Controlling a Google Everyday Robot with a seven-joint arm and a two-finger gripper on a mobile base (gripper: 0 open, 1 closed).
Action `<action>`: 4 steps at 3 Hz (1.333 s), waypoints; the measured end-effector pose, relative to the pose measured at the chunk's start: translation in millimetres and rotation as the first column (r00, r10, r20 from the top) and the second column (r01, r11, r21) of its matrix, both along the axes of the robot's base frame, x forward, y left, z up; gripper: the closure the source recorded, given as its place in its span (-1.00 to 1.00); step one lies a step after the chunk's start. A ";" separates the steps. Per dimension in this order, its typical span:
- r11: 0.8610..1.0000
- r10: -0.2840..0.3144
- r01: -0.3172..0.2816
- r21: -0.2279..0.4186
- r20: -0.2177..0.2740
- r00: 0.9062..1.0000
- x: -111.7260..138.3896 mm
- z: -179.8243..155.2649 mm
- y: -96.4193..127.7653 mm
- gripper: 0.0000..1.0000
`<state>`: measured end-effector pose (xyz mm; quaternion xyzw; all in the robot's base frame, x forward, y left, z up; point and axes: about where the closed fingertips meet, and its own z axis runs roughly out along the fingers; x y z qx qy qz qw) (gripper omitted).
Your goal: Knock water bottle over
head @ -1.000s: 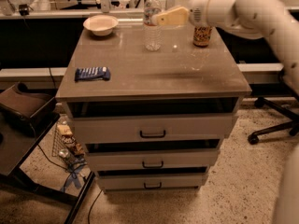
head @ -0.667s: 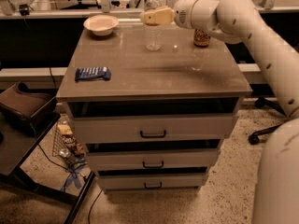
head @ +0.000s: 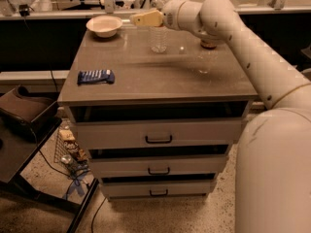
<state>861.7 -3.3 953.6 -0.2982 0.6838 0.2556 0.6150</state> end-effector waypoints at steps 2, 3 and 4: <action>1.000 0.009 -0.009 -0.001 -0.002 1.000 1.1 -2.8 9.0 -0.25; 1.000 0.013 -0.013 -0.001 -0.004 1.000 1.1 -4.0 12.1 0.23; 1.000 0.016 -0.016 -0.001 -0.005 1.000 1.0 -5.1 15.1 0.69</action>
Offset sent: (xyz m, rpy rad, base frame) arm 0.0011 0.0048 -0.0017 -0.0019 0.0004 0.0033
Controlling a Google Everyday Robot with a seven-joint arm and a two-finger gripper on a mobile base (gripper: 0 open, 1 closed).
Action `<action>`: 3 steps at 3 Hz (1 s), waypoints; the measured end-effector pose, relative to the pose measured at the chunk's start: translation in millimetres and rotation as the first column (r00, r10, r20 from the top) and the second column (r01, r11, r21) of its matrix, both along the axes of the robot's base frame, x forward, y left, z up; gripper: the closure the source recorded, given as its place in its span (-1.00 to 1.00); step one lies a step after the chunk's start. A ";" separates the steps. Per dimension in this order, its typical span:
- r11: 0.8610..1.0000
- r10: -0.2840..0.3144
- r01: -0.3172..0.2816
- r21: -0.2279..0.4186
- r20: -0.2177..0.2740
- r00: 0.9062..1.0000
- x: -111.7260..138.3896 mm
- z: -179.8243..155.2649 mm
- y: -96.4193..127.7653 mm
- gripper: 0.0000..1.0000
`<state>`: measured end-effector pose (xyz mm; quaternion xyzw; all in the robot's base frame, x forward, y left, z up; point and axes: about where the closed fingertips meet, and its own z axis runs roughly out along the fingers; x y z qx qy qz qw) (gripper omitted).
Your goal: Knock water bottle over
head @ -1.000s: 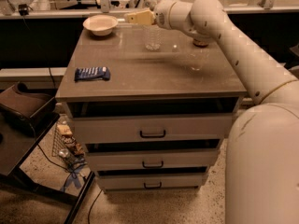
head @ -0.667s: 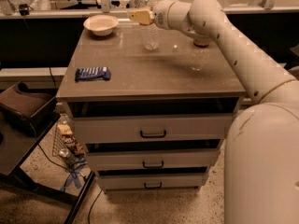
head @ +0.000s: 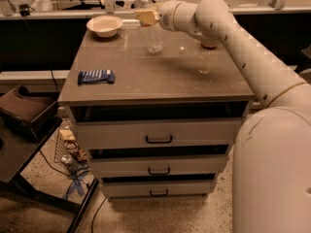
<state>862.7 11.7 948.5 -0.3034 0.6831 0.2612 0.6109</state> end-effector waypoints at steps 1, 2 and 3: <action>1.000 0.014 -0.014 -0.022 0.008 1.000 -3.3 17.4 -2.7 1.00; 0.994 0.039 -0.034 -0.106 0.043 0.998 -15.4 69.2 -16.1 1.00; 0.965 0.066 -0.045 -0.258 0.075 0.995 -28.3 115.3 -23.7 1.00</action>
Offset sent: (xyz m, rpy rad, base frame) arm -0.0378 -0.0555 0.1350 -0.2942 -0.0486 0.1299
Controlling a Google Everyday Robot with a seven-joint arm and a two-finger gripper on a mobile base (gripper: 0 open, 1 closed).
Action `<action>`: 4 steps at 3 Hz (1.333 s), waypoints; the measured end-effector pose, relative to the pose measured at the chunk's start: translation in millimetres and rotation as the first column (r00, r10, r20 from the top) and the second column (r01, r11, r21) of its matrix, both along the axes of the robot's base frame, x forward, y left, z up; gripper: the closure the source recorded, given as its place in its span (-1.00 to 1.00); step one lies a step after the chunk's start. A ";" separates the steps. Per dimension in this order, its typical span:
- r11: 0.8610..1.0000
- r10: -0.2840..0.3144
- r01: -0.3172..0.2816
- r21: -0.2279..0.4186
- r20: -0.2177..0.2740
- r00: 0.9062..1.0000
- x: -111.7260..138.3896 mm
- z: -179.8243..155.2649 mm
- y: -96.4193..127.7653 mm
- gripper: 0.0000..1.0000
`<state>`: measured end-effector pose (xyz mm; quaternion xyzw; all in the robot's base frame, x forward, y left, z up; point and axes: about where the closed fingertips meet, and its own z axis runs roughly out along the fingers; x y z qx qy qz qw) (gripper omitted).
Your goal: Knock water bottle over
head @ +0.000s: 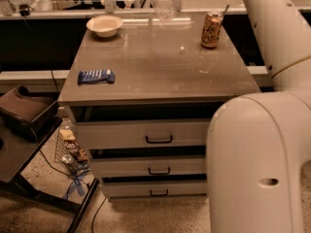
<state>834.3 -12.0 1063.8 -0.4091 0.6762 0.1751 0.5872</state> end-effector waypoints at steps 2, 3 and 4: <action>0.935 0.071 -0.106 -0.339 -0.112 0.991 -32.8 -30.3 -1.8 1.00; 0.865 0.098 -0.207 -0.458 -0.250 0.963 -53.7 -75.0 -5.0 1.00; 0.778 0.107 -0.307 -0.547 -0.366 0.924 -70.1 -112.9 -4.5 1.00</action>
Offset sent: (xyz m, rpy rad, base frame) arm -0.0593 -0.0329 -0.0639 -0.6475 0.3517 0.2768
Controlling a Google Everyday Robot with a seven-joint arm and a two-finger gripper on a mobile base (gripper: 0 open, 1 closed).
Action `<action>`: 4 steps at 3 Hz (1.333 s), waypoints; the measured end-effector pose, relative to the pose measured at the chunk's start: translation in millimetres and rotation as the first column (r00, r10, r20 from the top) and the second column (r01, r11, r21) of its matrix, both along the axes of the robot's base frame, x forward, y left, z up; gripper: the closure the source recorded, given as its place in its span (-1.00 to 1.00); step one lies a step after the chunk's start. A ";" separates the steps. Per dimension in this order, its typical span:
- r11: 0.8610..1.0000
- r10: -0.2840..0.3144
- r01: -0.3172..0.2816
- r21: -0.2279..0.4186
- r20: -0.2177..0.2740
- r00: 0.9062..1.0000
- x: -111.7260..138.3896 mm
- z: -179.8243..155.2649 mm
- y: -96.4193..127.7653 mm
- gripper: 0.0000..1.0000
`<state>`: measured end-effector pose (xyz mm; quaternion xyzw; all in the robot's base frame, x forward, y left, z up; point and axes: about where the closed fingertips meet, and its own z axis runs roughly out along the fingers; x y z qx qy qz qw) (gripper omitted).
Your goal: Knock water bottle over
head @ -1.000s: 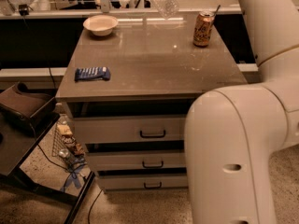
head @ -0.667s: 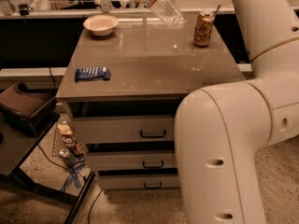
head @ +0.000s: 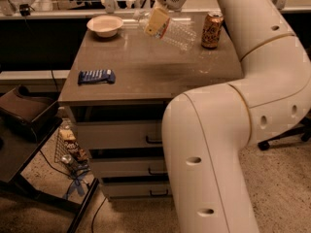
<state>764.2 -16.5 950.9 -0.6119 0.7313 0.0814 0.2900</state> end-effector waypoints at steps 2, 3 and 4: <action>0.996 0.073 -0.077 -0.037 -0.085 0.994 6.5 -48.3 44.6 1.00; 0.997 0.077 -0.073 0.037 -0.122 0.990 14.7 -69.0 72.3 1.00; 0.997 0.075 -0.071 0.041 -0.122 0.990 17.9 -73.6 76.6 0.50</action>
Offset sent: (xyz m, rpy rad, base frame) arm 0.0596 0.0659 -0.0386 -0.0319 0.1478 0.1251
